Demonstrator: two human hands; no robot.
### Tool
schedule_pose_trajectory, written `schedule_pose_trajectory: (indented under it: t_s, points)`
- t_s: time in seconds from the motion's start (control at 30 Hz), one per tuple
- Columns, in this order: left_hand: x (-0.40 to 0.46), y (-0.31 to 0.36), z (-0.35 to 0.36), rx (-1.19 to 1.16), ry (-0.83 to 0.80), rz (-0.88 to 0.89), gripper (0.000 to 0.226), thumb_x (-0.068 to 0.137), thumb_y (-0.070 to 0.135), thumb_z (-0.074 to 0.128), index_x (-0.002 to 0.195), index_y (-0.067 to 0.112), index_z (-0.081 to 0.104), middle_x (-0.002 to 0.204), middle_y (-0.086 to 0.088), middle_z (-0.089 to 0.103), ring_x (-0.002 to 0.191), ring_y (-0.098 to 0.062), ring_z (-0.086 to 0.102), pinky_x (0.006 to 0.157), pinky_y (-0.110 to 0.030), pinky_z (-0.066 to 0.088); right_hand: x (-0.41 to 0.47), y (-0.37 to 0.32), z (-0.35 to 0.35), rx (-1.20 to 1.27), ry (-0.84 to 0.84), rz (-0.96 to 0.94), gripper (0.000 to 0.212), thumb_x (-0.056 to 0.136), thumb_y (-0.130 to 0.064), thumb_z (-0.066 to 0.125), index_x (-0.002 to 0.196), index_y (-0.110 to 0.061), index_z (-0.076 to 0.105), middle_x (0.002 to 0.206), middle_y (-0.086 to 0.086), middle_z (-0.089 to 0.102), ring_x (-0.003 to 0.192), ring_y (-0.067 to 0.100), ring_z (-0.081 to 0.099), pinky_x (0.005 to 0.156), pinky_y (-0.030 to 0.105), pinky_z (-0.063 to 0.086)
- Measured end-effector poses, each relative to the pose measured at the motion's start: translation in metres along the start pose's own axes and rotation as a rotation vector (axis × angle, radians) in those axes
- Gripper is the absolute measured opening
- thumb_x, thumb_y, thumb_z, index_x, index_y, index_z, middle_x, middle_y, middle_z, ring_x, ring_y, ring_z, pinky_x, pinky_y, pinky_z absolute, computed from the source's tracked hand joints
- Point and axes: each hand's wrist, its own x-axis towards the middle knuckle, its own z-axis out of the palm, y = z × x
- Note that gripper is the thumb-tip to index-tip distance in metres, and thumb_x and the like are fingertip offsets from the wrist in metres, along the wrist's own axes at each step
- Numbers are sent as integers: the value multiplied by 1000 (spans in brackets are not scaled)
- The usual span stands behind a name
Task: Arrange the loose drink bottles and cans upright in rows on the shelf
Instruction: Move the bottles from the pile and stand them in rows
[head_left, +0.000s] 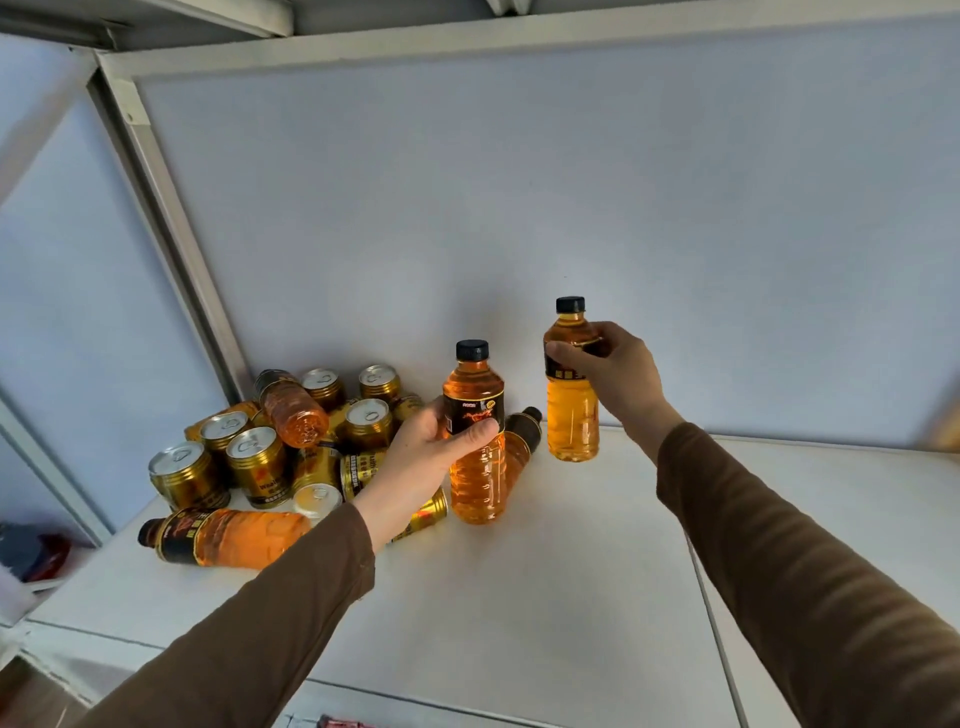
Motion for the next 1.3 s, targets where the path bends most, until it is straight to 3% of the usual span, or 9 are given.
schedule_pose_trajectory:
  t_s: [0.17,0.33,0.57,0.83,1.1,1.23,1.3]
  points:
    - [-6,-7,19,-15,-18,-57,53,73,55,82,119,40,61,112,20,71,102,4,66,88,-27,50,-26,25,-8,-24,-17,70,66,54,-74,72,107,-38,58,95,-20,68,90,1,63,72,26,51]
    - [-17,-19,36,-12,-60,-78,63,55,67,86,111,52,59,111,31,68,102,13,61,75,-11,48,-45,36,-9,-32,-43,96,64,56,-73,73,107,-39,53,96,-22,64,91,0,61,71,23,49]
    - [-23,-35,42,13,-54,-23,69,60,57,90,119,54,55,124,19,66,118,-3,60,102,-38,49,-64,43,-14,-39,-41,71,60,68,-58,80,114,-34,51,101,-21,63,94,0,59,73,21,48]
    - [-27,-38,44,24,-32,26,78,60,57,89,128,48,51,124,23,63,118,0,58,101,-36,50,-75,38,-12,-31,-61,75,57,70,-42,85,116,-33,52,102,-21,60,93,-1,57,68,15,45]
    - [-30,-29,84,-29,-30,5,86,53,60,90,128,41,55,126,17,65,121,-6,59,103,-38,48,-94,37,-61,13,-20,57,63,71,-46,84,125,-28,57,107,-17,64,98,0,58,72,16,46]
    - [-30,-12,131,-20,-32,20,71,51,61,90,115,52,60,121,19,68,114,-2,62,94,-30,49,-101,46,-113,52,-3,66,59,69,-48,85,120,-31,59,104,-20,66,94,-5,60,69,13,45]
    - [-30,-1,160,-11,-34,31,62,59,53,91,114,48,62,119,17,69,112,-3,64,91,-29,49,-103,53,-144,58,-5,67,56,68,-49,84,115,-37,57,101,-23,65,92,-7,60,68,12,45]
